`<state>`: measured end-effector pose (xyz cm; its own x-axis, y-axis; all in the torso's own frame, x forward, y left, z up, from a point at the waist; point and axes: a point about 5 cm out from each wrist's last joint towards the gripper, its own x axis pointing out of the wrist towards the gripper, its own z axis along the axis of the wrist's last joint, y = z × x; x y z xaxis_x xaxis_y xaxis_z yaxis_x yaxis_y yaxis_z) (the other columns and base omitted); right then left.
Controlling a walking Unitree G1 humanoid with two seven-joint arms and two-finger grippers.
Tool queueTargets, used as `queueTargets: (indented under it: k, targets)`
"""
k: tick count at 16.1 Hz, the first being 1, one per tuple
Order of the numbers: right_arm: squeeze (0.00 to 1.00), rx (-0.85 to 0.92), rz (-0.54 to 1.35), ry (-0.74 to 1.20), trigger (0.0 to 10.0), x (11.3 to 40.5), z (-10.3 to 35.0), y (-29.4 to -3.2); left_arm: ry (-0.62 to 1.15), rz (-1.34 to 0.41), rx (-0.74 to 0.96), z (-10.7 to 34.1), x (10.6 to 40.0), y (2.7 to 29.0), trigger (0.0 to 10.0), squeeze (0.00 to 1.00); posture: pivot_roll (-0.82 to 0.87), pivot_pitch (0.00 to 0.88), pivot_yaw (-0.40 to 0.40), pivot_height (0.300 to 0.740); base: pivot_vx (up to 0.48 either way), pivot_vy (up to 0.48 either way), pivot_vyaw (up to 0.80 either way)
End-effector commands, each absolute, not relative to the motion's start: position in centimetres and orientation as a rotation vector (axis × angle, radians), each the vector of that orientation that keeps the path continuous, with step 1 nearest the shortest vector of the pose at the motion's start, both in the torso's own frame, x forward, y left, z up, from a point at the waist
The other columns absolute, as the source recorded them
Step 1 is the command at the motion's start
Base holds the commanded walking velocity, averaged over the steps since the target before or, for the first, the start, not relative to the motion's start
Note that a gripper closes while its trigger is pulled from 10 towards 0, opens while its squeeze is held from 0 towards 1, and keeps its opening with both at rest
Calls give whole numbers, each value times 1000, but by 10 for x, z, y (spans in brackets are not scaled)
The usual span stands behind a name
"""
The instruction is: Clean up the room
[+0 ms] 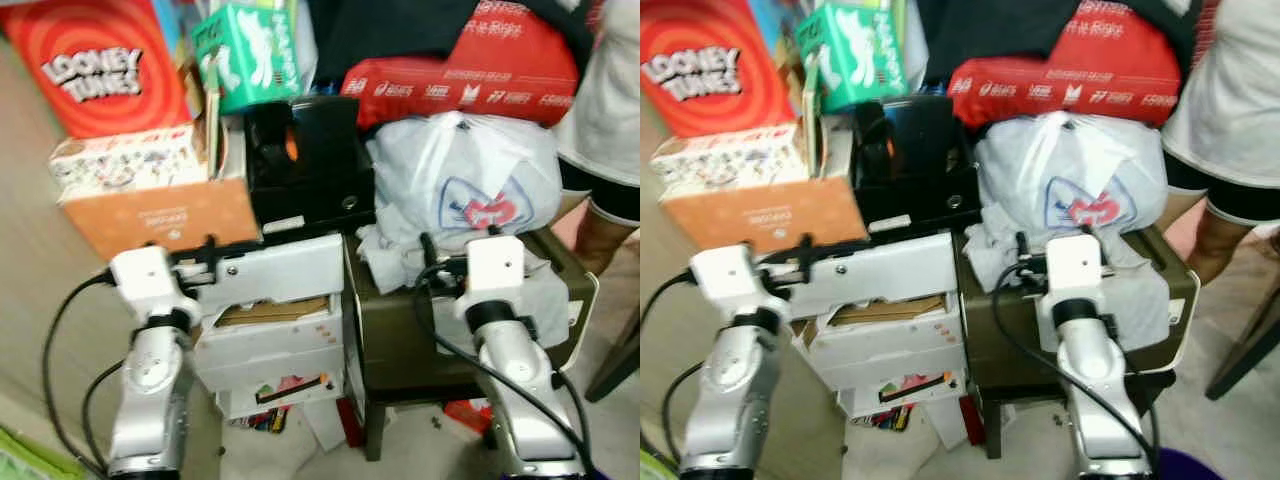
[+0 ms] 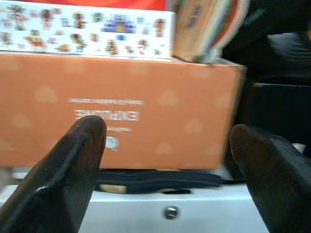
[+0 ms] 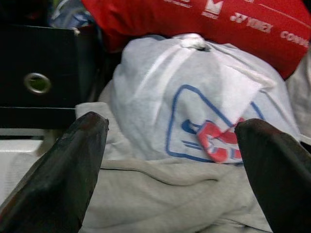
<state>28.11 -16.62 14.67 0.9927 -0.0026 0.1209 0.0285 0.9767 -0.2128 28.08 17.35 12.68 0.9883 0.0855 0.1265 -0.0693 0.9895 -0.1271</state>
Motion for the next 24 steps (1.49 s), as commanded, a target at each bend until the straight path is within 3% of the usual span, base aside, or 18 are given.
queueTargets:
  k: [1,8,20,24]
  targets:
    - [0,-200,-8,-123,10000,283,147,-163,-133,83,-112,128,281,178,10000,0,-137,0,60,740,0,0,0]
    - [0,-208,-11,-119,10000,282,147,-164,-112,47,-122,126,280,175,10000,0,-138,0,59,740,0,0,0]
    - [0,-201,-9,-117,10000,281,146,-162,-102,25,-138,125,279,174,10000,0,-137,0,61,740,0,-357,0]
    - [0,-197,-11,-122,10000,282,148,-162,-106,30,-135,126,280,174,10000,0,-136,0,63,740,0,-68,0]
